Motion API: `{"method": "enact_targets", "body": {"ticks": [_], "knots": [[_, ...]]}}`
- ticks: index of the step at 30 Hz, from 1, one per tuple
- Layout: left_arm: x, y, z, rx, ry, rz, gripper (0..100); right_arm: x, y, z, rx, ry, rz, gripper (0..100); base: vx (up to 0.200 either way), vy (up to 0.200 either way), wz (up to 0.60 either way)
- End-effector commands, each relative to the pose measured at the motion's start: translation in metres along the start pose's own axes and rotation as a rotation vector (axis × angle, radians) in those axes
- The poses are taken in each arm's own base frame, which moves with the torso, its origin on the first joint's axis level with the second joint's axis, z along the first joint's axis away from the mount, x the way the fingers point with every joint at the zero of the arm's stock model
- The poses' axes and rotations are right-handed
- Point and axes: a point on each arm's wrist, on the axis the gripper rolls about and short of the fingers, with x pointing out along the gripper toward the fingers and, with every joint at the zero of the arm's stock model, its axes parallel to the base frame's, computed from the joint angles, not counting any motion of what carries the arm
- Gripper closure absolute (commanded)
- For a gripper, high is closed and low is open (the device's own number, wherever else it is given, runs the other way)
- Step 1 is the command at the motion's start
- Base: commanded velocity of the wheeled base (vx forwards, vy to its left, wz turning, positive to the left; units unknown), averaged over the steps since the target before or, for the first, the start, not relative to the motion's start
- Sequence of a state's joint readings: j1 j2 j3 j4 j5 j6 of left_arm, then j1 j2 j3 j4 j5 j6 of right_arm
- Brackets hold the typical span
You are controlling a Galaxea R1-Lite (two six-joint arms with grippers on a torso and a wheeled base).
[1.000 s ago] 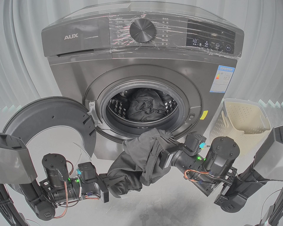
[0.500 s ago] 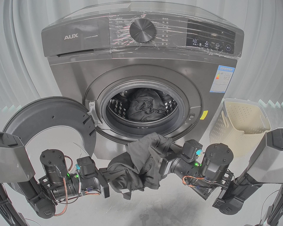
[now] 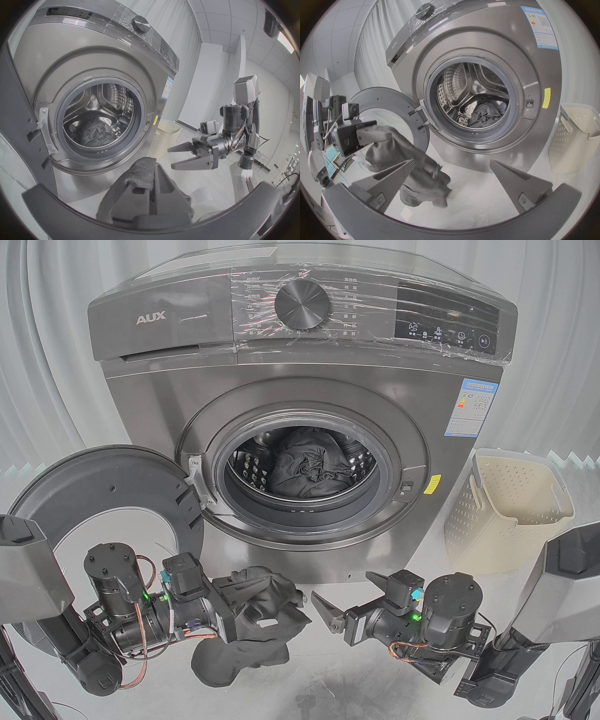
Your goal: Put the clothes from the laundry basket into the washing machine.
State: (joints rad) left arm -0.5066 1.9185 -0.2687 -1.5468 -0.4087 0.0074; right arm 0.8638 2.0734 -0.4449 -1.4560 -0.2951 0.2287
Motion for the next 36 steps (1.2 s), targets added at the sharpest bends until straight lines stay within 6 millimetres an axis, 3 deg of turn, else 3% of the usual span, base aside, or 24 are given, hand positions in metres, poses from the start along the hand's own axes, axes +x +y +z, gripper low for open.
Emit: {"method": "enact_targets", "body": {"ticks": [1,36], "knots": [[0.002,0.001,0.006,0.003,-0.027,0.003,100,0.001,0.0,-0.006,-0.007,0.02,-0.003,0,0.0,0.0,0.0],[0.01,0.017,0.025,0.004,-0.117,0.051,100,0.005,-0.007,-0.016,-0.017,0.056,-0.023,0,0.0,0.0,0.0]]}}
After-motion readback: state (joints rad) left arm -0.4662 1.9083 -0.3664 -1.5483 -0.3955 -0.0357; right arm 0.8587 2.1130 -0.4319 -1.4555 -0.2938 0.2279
